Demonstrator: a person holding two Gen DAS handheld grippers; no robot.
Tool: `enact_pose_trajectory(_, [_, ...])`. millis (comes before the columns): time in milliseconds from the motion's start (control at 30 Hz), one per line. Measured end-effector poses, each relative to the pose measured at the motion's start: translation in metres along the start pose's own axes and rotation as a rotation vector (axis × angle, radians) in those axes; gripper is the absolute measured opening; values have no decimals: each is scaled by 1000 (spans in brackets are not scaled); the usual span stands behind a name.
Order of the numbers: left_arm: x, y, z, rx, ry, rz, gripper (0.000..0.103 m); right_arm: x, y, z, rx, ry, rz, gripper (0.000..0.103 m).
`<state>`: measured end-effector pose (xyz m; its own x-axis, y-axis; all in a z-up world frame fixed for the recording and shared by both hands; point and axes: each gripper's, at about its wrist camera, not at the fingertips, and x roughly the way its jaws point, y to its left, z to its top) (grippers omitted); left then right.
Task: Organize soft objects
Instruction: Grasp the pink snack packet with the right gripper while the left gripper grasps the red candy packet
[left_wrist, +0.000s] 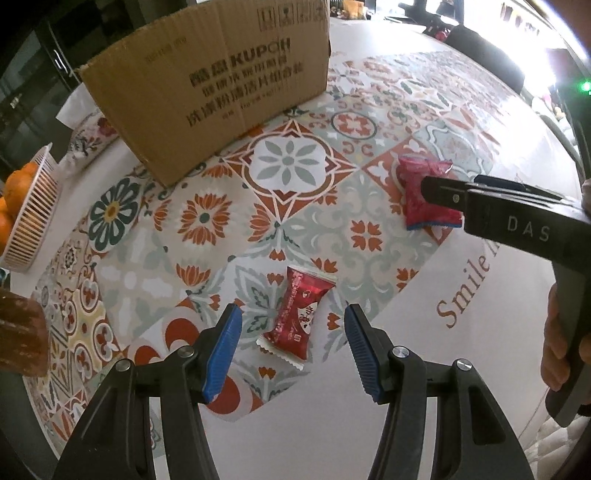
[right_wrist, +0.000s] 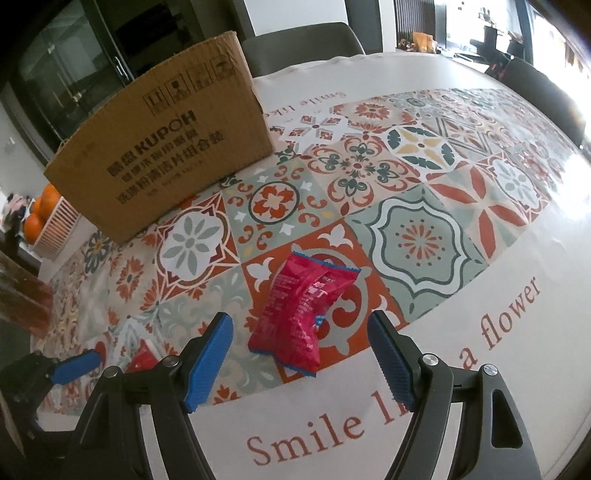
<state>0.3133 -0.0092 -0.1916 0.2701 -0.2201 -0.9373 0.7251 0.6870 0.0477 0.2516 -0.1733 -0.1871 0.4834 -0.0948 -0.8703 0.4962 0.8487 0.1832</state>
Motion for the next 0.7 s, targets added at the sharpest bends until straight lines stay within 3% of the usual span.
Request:
enact_pose_trajectory(433, [23, 5, 5, -21, 29, -7, 56, 27, -6, 6, -4, 44, -29, 76])
enact_pose_trajectory(700, [29, 8, 4, -67, 43, -16, 37, 33, -6, 9, -32, 48, -32, 71])
